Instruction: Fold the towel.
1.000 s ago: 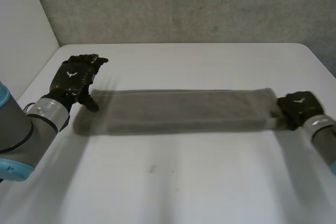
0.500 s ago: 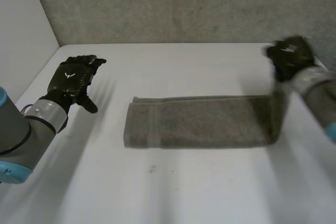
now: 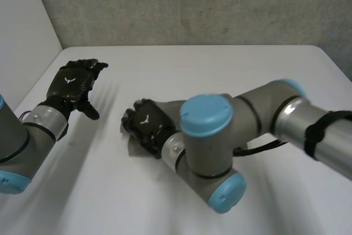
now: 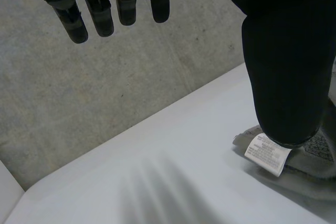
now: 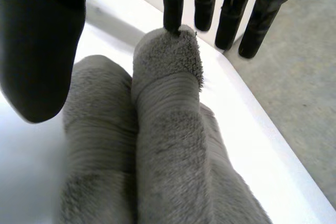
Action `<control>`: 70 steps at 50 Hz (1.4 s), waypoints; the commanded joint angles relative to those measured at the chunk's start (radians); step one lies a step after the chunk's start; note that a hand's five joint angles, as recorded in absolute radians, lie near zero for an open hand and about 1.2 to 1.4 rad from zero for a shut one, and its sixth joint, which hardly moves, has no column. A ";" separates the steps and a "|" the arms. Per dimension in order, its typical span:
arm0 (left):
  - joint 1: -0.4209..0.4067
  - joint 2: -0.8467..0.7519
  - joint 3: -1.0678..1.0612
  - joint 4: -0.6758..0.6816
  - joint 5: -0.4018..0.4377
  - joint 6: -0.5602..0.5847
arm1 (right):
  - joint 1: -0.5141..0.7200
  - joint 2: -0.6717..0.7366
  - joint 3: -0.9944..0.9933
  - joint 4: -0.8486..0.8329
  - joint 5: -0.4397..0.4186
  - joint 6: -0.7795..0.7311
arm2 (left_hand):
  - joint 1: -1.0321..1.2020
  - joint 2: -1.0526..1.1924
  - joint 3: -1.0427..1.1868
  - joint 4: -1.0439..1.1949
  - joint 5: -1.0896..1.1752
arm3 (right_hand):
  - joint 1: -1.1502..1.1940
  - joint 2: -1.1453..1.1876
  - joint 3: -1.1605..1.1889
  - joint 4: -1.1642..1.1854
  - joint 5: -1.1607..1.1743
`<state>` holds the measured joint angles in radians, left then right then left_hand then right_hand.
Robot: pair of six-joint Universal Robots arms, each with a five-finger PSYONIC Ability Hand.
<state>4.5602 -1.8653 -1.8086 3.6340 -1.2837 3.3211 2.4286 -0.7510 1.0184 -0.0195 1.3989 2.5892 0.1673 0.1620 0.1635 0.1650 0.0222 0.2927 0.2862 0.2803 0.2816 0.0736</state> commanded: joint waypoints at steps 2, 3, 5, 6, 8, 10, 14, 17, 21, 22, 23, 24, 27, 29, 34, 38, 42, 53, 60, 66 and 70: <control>-0.004 0.000 0.002 0.002 0.001 0.000 | -0.169 -0.232 0.159 0.026 0.006 0.061 | 0.007 0.013 0.011 0.010 -0.022 | -0.118 -0.112 -0.106 -0.107 -0.074; -0.004 0.000 0.002 0.002 0.001 0.000 | -0.169 -0.232 0.160 0.026 0.006 0.061 | 0.007 0.013 0.011 0.010 -0.022 | -0.118 -0.112 -0.106 -0.107 -0.074; -0.009 0.000 0.002 0.002 0.001 0.002 | -0.241 -0.312 0.263 0.026 0.003 0.124 | 0.008 0.013 0.012 0.010 -0.021 | -0.118 -0.112 -0.106 -0.107 -0.074; -0.009 0.000 0.002 0.002 0.001 0.002 | -0.241 -0.312 0.264 0.026 0.003 0.124 | 0.008 0.013 0.012 0.010 -0.021 | -0.118 -0.112 -0.106 -0.107 -0.074; -0.012 0.000 0.000 0.002 0.001 0.002 | -0.283 -0.338 0.321 0.024 0.002 0.155 | 0.007 0.013 0.011 0.010 -0.022 | -0.118 -0.112 -0.106 -0.107 -0.074; -0.017 -0.002 -0.002 0.002 0.001 0.002 | -0.373 -0.369 0.435 0.018 -0.001 0.177 | 0.007 0.013 0.011 0.010 -0.022 | -0.118 -0.112 -0.106 -0.107 -0.074; -0.018 -0.005 -0.002 0.002 0.001 0.002 | -0.431 -0.369 0.526 -0.013 -0.014 0.170 | 0.007 0.013 0.011 0.010 -0.022 | -0.118 -0.112 -0.106 -0.107 -0.074; -0.023 -0.011 -0.002 0.002 0.001 0.003 | -0.467 -0.350 0.597 -0.071 -0.041 0.158 | 0.007 0.013 0.011 0.010 -0.022 | -0.096 -0.090 -0.084 -0.085 -0.052; -0.040 -0.014 -0.002 0.002 0.001 0.005 | -0.487 -0.306 0.643 -0.163 -0.055 0.137 | 0.007 0.013 0.011 0.010 -0.022 | 0.322 0.328 0.334 0.333 0.366; -0.040 -0.014 -0.002 0.002 0.001 0.005 | -0.487 -0.306 0.643 -0.163 -0.055 0.137 | 0.007 0.013 0.011 0.010 -0.022 | 0.324 0.330 0.336 0.335 0.368; -0.043 -0.014 -0.002 0.002 0.000 0.005 | -0.487 -0.297 0.641 -0.187 -0.052 0.134 | 0.007 0.013 0.011 0.010 -0.022 | 0.486 0.493 0.499 0.497 0.531; -0.044 -0.014 -0.003 0.002 0.000 0.005 | -0.488 -0.289 0.634 -0.210 -0.046 0.131 | 0.007 0.013 0.011 0.010 -0.022 | 0.657 0.663 0.669 0.668 0.701; -0.044 -0.012 -0.003 0.000 -0.002 0.005 | -0.496 -0.298 0.620 -0.232 -0.040 0.121 | 0.007 0.013 0.011 0.010 -0.022 | 1.102 1.109 1.115 1.113 1.147; -0.046 -0.008 -0.003 0.000 -0.003 0.003 | -0.502 -0.309 0.611 -0.232 -0.041 0.117 | 0.007 0.013 0.011 0.010 -0.022 | 1.104 1.110 1.116 1.115 1.148; -0.044 0.002 -0.003 -0.005 -0.006 -0.002 | -0.491 -0.338 0.542 -0.232 -0.037 0.071 | 0.007 0.013 0.011 0.010 -0.022 | 1.104 1.110 1.116 1.115 1.148; -0.043 0.020 -0.002 -0.008 -0.008 -0.003 | -0.381 -0.320 0.419 -0.229 -0.052 0.034 | 0.007 0.013 0.011 0.010 -0.022 | 1.104 1.110 1.116 1.115 1.148; -0.038 0.066 0.000 -0.012 -0.009 -0.012 | -0.226 -0.250 0.295 -0.228 -0.077 0.022 | 0.008 0.013 0.012 0.010 -0.021 | 1.104 1.110 1.116 1.115 1.148; -0.030 0.106 0.000 -0.014 -0.011 -0.152 | 0.009 0.053 -0.067 0.043 -0.160 0.003 | 0.014 0.019 0.018 0.016 -0.016 | 1.104 1.110 1.116 1.115 1.148; -0.043 0.106 0.008 -0.025 -0.011 -0.161 | -0.006 0.033 -0.107 0.150 0.002 0.048 | 0.037 0.043 0.041 0.040 0.008 | -0.118 -0.112 -0.106 -0.107 -0.074; -0.081 0.091 0.063 -0.087 -0.017 -0.164 | -0.132 -0.178 0.055 0.047 0.035 0.400 | 0.067 0.072 0.070 0.069 0.037 | -0.118 -0.112 -0.106 -0.107 -0.074; -0.141 0.037 0.092 -0.117 -0.040 -0.164 | -0.167 -0.188 0.077 0.026 0.037 0.456 | 0.073 0.078 0.076 0.075 0.043 | -0.118 -0.112 -0.106 -0.107 -0.074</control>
<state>4.4889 -1.7736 -1.7620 3.5655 -1.3007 3.1557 2.3445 -0.8594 1.0083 0.0768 1.4338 2.8779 0.1967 0.1983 0.1983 0.1968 0.0252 0.2261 0.2399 0.2295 0.2481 0.0511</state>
